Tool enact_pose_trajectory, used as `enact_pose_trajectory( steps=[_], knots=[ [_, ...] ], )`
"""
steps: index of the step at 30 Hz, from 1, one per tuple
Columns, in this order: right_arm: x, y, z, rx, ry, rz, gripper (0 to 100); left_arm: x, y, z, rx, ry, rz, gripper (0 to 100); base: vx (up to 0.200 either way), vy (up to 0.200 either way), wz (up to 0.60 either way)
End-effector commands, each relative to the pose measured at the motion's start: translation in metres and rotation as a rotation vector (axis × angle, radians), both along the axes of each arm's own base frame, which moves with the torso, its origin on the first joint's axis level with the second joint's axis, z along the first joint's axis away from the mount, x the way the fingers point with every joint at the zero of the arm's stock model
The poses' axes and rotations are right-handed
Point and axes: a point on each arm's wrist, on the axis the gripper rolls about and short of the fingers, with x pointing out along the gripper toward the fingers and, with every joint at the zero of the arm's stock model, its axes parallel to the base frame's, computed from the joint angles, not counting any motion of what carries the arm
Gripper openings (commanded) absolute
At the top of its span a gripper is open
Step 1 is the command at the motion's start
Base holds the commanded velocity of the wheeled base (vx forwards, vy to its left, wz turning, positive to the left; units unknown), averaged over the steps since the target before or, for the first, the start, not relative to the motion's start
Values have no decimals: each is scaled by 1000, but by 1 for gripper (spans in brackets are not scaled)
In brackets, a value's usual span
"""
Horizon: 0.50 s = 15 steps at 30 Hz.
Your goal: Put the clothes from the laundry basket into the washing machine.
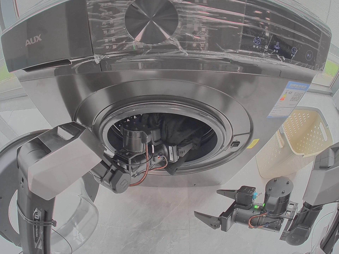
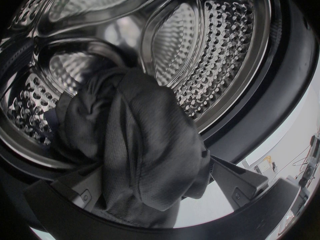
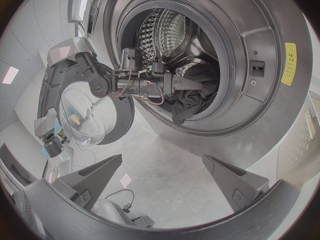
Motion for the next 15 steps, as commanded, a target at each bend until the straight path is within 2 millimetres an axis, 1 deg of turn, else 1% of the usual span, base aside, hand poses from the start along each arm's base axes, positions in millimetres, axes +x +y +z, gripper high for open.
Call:
enact_pose_trajectory(
  steps=[1,5,6,8,10,12,15],
  knots=[
    [0,0,-1,-3,4,2,100,6,-2,-30,33,53,11,100,0,0,0],
    [0,1,-4,-10,12,2,100,15,-3,-38,43,43,44,100,0,0,0],
    [0,1,-4,-10,12,2,100,16,-2,-39,49,42,50,0,0,0,0],
    [0,1,-4,-10,12,2,100,20,3,-42,64,34,63,0,0,0,0],
    [0,1,-4,-10,12,2,100,22,3,-43,66,38,68,0,0,0,0],
    [1,1,-4,-9,10,1,100,28,4,-44,58,27,78,0,0,0,0],
    [1,1,-4,-9,10,2,100,35,4,-37,37,-6,93,0,0,0,0]
  ],
)
